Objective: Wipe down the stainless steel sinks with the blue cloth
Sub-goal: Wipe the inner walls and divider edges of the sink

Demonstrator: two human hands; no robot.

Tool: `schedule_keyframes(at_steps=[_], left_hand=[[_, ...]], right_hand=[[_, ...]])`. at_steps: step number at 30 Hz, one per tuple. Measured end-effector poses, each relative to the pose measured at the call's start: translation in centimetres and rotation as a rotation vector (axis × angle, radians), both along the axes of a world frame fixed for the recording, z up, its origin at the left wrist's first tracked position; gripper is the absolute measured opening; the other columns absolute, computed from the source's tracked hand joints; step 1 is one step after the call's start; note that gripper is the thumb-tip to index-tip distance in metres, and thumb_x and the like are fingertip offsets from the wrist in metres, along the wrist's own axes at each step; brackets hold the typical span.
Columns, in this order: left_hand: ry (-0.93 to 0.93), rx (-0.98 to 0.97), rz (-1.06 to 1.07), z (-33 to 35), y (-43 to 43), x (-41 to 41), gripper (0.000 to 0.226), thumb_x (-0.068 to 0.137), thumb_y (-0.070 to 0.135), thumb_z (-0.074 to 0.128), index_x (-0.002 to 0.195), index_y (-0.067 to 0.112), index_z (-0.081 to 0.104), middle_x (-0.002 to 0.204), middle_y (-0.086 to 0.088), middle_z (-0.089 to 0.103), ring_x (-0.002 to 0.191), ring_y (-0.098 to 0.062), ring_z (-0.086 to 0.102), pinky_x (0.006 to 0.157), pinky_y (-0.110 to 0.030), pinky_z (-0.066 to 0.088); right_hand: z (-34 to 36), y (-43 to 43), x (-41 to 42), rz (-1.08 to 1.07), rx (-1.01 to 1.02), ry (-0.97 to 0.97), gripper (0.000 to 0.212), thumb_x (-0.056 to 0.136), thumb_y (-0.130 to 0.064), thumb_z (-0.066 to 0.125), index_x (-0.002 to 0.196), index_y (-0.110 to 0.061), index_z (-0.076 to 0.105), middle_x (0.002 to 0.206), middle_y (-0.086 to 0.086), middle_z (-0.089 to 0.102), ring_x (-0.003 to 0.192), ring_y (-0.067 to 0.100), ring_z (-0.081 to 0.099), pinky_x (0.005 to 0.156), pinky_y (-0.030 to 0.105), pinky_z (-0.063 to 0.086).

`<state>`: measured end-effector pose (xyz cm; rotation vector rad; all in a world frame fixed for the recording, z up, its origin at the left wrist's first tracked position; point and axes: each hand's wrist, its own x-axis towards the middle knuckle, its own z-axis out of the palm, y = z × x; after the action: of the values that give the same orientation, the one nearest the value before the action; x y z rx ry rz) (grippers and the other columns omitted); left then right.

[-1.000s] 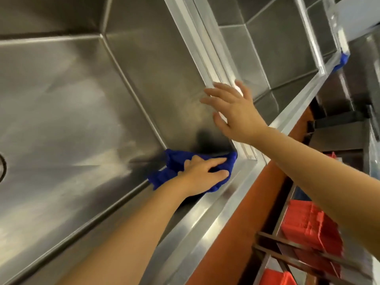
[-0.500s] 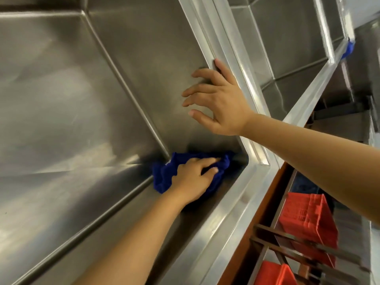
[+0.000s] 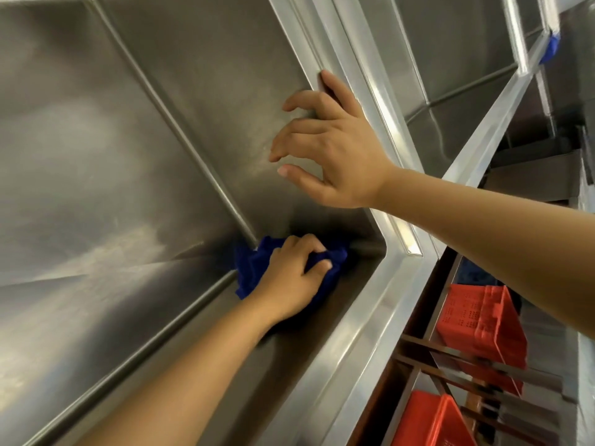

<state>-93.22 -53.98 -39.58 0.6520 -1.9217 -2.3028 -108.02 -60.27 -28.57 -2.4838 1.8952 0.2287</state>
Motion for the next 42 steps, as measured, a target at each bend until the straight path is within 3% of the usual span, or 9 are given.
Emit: schedule_keyframes(at_steps=[5, 12, 16, 18, 23, 26, 31, 36, 42], left_hand=[[0.156, 0.021, 0.016, 0.6, -0.2, 0.2, 0.007, 0.088, 0.034, 0.052, 0.086, 0.04, 0.049, 0.1, 0.006, 0.056, 0.099, -0.011, 0.053, 0.092, -0.028, 0.04], [-0.154, 0.066, -0.02, -4.6, -0.6, 0.1, 0.01, 0.096, 0.028, 0.052, 0.09, 0.035, 0.051, 0.109, 0.0, 0.057, 0.106, -0.022, 0.052, 0.097, -0.043, 0.042], [0.079, 0.048, 0.037, -2.5, -0.4, 0.4, 0.004, 0.093, 0.028, 0.053, 0.092, 0.025, 0.057, 0.097, 0.004, 0.059, 0.096, -0.012, 0.054, 0.089, -0.023, 0.039], [0.06, 0.046, 0.017, -3.4, -0.6, 0.4, 0.008, 0.095, 0.019, 0.056, 0.091, 0.026, 0.056, 0.098, 0.005, 0.058, 0.096, -0.01, 0.052, 0.087, -0.018, 0.037], [-0.267, 0.076, -0.027, -8.3, -1.3, -0.4, 0.013, 0.096, 0.025, 0.054, 0.086, 0.033, 0.05, 0.108, -0.004, 0.056, 0.105, -0.026, 0.053, 0.094, -0.04, 0.041], [-0.298, 0.079, -0.053, -7.6, -1.1, -0.7, 0.008, 0.096, 0.028, 0.053, 0.09, 0.031, 0.049, 0.109, -0.001, 0.051, 0.107, -0.027, 0.049, 0.096, -0.045, 0.04], [-0.143, 0.048, 0.006, -6.5, -0.6, -0.4, 0.013, 0.096, 0.026, 0.054, 0.088, 0.034, 0.049, 0.102, 0.002, 0.055, 0.097, -0.017, 0.052, 0.089, -0.032, 0.04], [-0.271, 0.056, -0.02, -7.2, -1.4, -0.4, 0.003, 0.097, 0.024, 0.053, 0.094, 0.024, 0.052, 0.103, -0.005, 0.058, 0.1, -0.025, 0.055, 0.085, -0.032, 0.039], [-0.14, 0.047, -0.008, 0.8, -1.6, 4.9, 0.009, 0.095, 0.017, 0.057, 0.103, 0.015, 0.06, 0.105, 0.004, 0.06, 0.102, -0.011, 0.054, 0.084, -0.015, 0.033]], right_hand=[[0.0, -0.1, 0.1, 0.004, -0.003, 0.024, 0.027, 0.093, -0.036, 0.047, 0.095, -0.025, 0.072, 0.097, -0.008, 0.07, 0.122, 0.02, 0.051, 0.113, 0.059, 0.017], [-0.1, -0.1, -0.1, 0.022, -0.034, -0.007, 0.019, 0.093, -0.028, 0.053, 0.087, -0.022, 0.07, 0.086, -0.006, 0.068, 0.115, 0.022, 0.054, 0.112, 0.058, 0.018], [-0.2, 0.0, -0.1, 0.037, -0.05, -0.012, 0.018, 0.092, -0.026, 0.054, 0.083, -0.02, 0.069, 0.081, -0.005, 0.067, 0.113, 0.023, 0.055, 0.112, 0.058, 0.018], [-0.2, 0.1, -0.2, 0.047, -0.052, -0.018, 0.02, 0.093, -0.026, 0.053, 0.082, -0.02, 0.068, 0.08, -0.005, 0.067, 0.112, 0.023, 0.055, 0.112, 0.058, 0.018], [-0.4, 0.1, -0.5, 0.069, -0.06, -0.044, 0.021, 0.093, -0.025, 0.052, 0.081, -0.018, 0.068, 0.08, -0.005, 0.066, 0.11, 0.024, 0.057, 0.111, 0.058, 0.02], [-0.5, 0.1, -0.6, 0.074, -0.069, -0.044, 0.021, 0.093, -0.025, 0.053, 0.08, -0.018, 0.068, 0.079, -0.006, 0.066, 0.109, 0.024, 0.058, 0.11, 0.059, 0.021], [-0.6, 0.1, -0.8, 0.087, -0.069, -0.018, 0.022, 0.094, -0.025, 0.052, 0.08, -0.016, 0.068, 0.077, -0.005, 0.066, 0.109, 0.025, 0.058, 0.109, 0.06, 0.021], [-0.4, 0.0, -0.7, 0.08, -0.045, -0.012, 0.022, 0.094, -0.024, 0.052, 0.081, -0.017, 0.068, 0.078, -0.005, 0.066, 0.109, 0.024, 0.058, 0.11, 0.058, 0.02], [0.7, -0.1, 0.9, 0.049, 0.022, 0.121, 0.028, 0.096, -0.028, 0.048, 0.085, -0.017, 0.07, 0.083, -0.001, 0.068, 0.111, 0.027, 0.056, 0.113, 0.059, 0.018]])
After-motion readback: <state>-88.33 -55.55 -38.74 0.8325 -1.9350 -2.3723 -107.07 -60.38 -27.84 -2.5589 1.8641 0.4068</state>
